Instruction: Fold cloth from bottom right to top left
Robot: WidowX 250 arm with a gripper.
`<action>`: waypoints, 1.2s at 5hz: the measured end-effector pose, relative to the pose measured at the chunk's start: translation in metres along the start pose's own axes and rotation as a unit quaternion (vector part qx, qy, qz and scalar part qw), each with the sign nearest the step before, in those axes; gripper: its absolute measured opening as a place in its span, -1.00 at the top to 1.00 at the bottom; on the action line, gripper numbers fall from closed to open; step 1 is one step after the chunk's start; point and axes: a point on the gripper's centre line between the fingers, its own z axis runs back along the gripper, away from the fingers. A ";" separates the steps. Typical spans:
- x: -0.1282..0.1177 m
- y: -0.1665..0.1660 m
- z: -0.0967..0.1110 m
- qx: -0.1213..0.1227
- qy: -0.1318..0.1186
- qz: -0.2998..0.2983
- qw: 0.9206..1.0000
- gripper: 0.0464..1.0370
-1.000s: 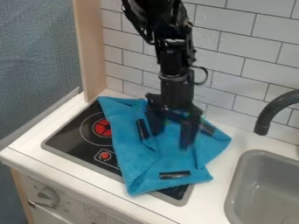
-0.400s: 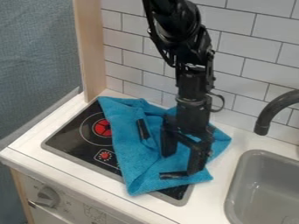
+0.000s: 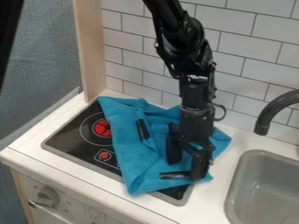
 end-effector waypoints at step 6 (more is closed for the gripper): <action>0.008 -0.009 -0.004 0.019 0.018 -0.063 0.998 -0.92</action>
